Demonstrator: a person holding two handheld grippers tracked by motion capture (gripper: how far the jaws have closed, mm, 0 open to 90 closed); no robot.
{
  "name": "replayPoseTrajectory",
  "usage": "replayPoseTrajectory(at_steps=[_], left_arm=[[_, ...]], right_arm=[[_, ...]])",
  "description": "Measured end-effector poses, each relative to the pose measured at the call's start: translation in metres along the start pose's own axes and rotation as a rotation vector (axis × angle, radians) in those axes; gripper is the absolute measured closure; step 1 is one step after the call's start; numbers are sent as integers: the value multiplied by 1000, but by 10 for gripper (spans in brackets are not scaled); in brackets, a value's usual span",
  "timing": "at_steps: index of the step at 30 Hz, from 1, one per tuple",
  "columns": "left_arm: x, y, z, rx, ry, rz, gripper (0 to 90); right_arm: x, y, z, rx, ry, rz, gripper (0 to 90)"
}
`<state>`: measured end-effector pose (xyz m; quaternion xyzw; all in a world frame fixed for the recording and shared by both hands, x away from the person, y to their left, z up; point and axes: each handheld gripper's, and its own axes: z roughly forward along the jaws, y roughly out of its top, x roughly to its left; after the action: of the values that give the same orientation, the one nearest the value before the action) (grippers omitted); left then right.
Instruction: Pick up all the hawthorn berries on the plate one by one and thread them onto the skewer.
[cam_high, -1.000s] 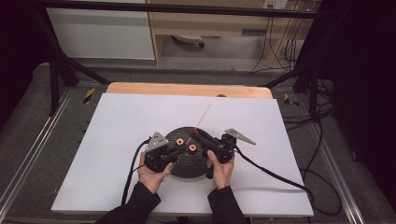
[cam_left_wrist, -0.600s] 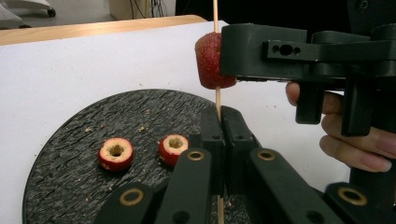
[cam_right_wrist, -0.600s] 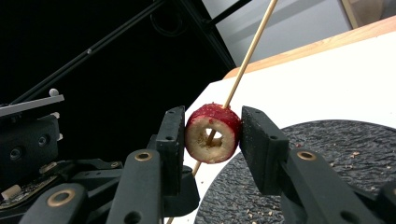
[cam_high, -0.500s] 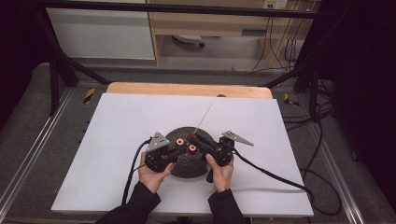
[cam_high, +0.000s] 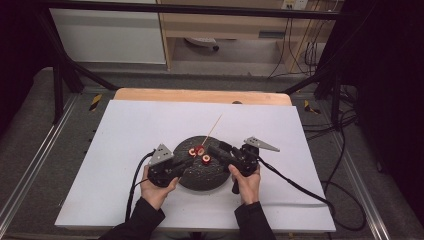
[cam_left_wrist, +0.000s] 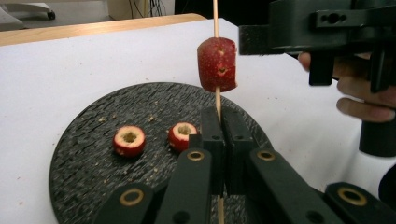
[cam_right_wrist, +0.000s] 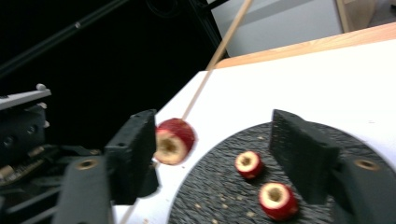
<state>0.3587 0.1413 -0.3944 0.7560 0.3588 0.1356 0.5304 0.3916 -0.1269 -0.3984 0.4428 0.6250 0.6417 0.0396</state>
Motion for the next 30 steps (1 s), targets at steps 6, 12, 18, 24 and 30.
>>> replayPoseTrajectory(at_steps=[6,12,18,24,30], left_arm=[[8,-6,-11,16,7,0,886],[14,-12,-21,32,12,21,886],[22,-19,-30,63,24,34,885],[29,-25,-41,85,26,36,886],[34,-34,-47,101,27,32,885]], right_arm=[[-9,6,-10,73,-39,-49,145],[-17,4,-17,160,-84,-116,52],[-19,4,-20,266,-112,-165,34],[-21,6,-20,331,-142,-195,33],[-19,9,-14,399,-168,-230,34]])
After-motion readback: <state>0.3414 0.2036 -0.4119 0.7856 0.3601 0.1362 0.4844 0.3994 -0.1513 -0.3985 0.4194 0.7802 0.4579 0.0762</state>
